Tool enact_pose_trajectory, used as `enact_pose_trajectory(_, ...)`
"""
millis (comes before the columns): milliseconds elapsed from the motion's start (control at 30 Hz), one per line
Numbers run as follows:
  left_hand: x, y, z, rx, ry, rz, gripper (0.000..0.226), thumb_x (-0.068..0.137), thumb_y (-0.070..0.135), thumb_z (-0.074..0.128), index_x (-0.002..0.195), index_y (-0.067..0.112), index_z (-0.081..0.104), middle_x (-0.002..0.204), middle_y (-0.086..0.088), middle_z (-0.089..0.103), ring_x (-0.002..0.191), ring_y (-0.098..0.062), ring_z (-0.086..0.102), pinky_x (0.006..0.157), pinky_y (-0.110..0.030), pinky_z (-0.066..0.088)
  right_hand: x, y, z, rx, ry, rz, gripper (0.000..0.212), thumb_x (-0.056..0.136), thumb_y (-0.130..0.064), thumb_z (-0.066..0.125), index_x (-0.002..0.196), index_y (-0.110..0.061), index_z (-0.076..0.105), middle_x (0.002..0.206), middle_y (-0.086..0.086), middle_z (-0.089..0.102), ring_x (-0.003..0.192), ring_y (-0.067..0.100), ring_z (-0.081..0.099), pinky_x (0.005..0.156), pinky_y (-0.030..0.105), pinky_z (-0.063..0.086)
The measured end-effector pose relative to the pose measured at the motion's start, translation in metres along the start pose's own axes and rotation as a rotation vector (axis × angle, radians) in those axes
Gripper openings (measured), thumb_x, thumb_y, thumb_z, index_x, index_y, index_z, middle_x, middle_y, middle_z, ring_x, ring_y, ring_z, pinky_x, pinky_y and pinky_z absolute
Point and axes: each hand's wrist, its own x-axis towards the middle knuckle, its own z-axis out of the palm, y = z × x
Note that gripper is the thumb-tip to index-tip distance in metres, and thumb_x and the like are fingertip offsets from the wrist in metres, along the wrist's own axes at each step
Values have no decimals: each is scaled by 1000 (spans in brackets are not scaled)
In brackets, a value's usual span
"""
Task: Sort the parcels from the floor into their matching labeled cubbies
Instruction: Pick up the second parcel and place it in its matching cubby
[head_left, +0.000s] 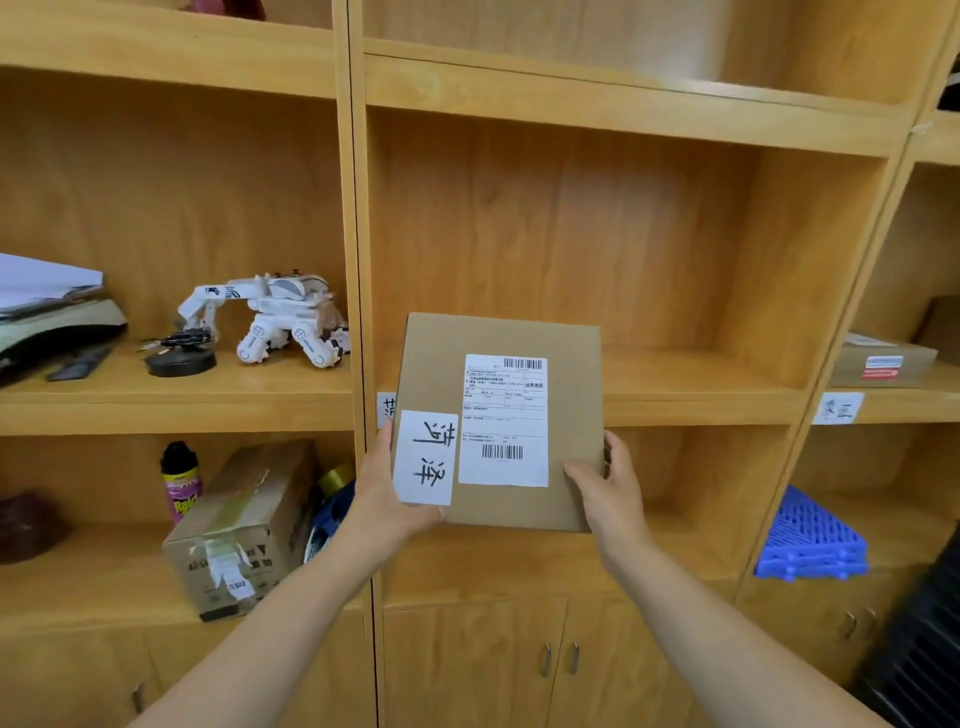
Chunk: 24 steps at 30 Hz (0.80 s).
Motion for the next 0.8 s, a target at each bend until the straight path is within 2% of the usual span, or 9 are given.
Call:
enact_pose_trajectory(167, 65, -32, 13, 90, 64, -23, 95, 45, 20, 84, 125, 38, 34, 117, 5, 58, 113, -21, 54, 88, -53, 51, 73, 15, 22, -74, -39, 14, 78, 60, -31, 59, 136, -17, 42, 127, 3, 45, 116, 23, 50, 102, 46, 43)
enact_pose_trajectory(233, 93, -37, 18, 121, 107, -50, 119, 43, 29, 86, 137, 44, 15, 135, 6, 49, 128, -19, 44, 99, -51, 45, 107, 17, 28, -53, -63, 5, 79, 58, -34, 61, 134, -21, 44, 128, 3, 49, 117, 23, 52, 101, 47, 44)
enact_pose_trajectory(333, 129, -25, 29, 134, 174, -36, 128, 42, 36, 85, 143, 43, 7, 150, 6, 30, 138, -15, 27, 110, -49, 32, 159, 12, 32, -9, -98, -13, 67, 60, -31, 60, 126, -25, 48, 127, 5, 54, 113, 21, 55, 97, 43, 48)
enact_pose_trajectory(400, 148, -9, 36, 136, 204, 1, 119, 45, 33, 79, 143, 41, 12, 148, 7, 27, 138, -15, 24, 112, -48, 29, 190, 6, 33, 17, -121, -26, 58, 66, -27, 60, 123, -25, 50, 127, 5, 55, 111, 20, 56, 90, 36, 49)
enact_pose_trajectory(467, 166, 2, 40, 167, 198, 73, 101, 51, 29, 77, 125, 64, 18, 135, 14, 33, 134, -13, 28, 109, -46, 34, 221, 1, 36, 38, -144, -41, 49, 73, -19, 62, 120, -25, 51, 126, 5, 55, 110, 21, 57, 82, 32, 47)
enact_pose_trajectory(533, 184, 6, 41, 195, 196, 105, 93, 59, 17, 78, 110, 69, 20, 124, 22, 36, 128, -9, 32, 105, -42, 37, 247, -1, 42, 48, -176, -60, 39, 76, -15, 61, 112, -28, 53, 125, 6, 57, 108, 21, 58, 80, 32, 47)
enact_pose_trajectory(600, 203, 2, 39, 204, 227, 121, 88, 64, 8, 77, 116, 57, 26, 122, 21, 35, 124, -6, 32, 106, -37, 35, 265, -3, 51, 52, -207, -68, 34, 75, -14, 61, 103, -32, 54, 122, 6, 60, 106, 21, 60, 79, 32, 48)
enact_pose_trajectory(700, 224, -8, 34, 209, 262, 63, 85, 65, 8, 77, 122, 48, 27, 123, 14, 29, 123, -8, 31, 103, -32, 35, 284, -3, 65, 60, -249, -68, 36, 78, -7, 58, 108, -28, 52, 119, 5, 62, 102, 20, 61, 73, 29, 48)
enact_pose_trajectory(800, 239, -24, 26, 206, 271, -16, 83, 69, 9, 76, 135, 33, 32, 124, 11, 30, 117, -10, 38, 85, -18, 40, 295, 2, 78, 36, -289, -60, 40, 76, -7, 58, 108, -31, 51, 119, 4, 61, 103, 20, 61, 79, 33, 51)
